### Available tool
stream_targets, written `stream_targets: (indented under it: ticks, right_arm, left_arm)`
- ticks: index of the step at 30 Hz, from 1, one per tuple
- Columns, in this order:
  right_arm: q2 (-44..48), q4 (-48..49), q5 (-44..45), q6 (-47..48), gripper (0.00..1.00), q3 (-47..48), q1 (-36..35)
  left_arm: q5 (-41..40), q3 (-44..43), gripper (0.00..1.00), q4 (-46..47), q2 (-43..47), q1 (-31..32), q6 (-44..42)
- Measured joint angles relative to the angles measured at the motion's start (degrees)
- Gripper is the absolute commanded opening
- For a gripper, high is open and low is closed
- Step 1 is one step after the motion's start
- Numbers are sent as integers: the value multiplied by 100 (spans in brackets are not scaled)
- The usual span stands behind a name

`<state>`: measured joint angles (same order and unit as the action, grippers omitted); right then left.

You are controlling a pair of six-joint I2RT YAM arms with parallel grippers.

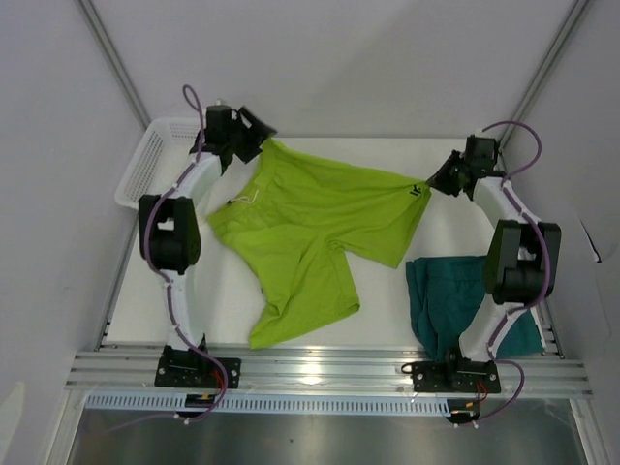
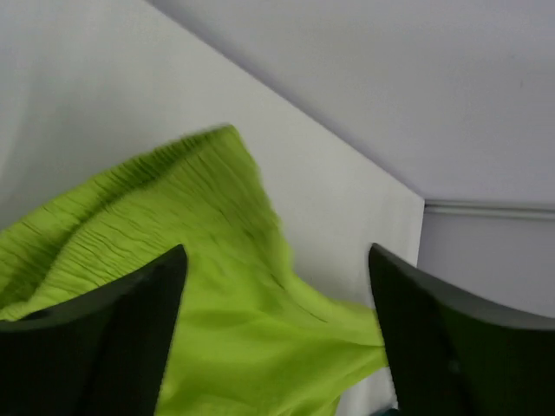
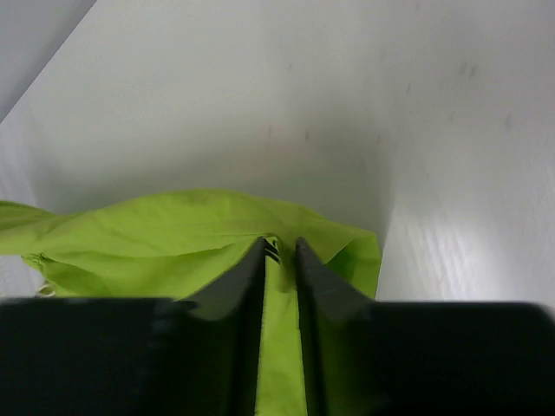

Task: Fold and stack the shorts
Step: Flatten the shorts out

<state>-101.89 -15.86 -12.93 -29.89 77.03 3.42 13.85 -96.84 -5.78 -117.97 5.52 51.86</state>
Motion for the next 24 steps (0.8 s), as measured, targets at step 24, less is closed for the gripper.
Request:
stream_targets:
  ticks: [24]
  right_arm:
    - [1845, -601, 1755, 577, 59, -1357, -4321]
  left_arm:
    - [-385, 2673, 99, -1716, 3803, 83, -1143]
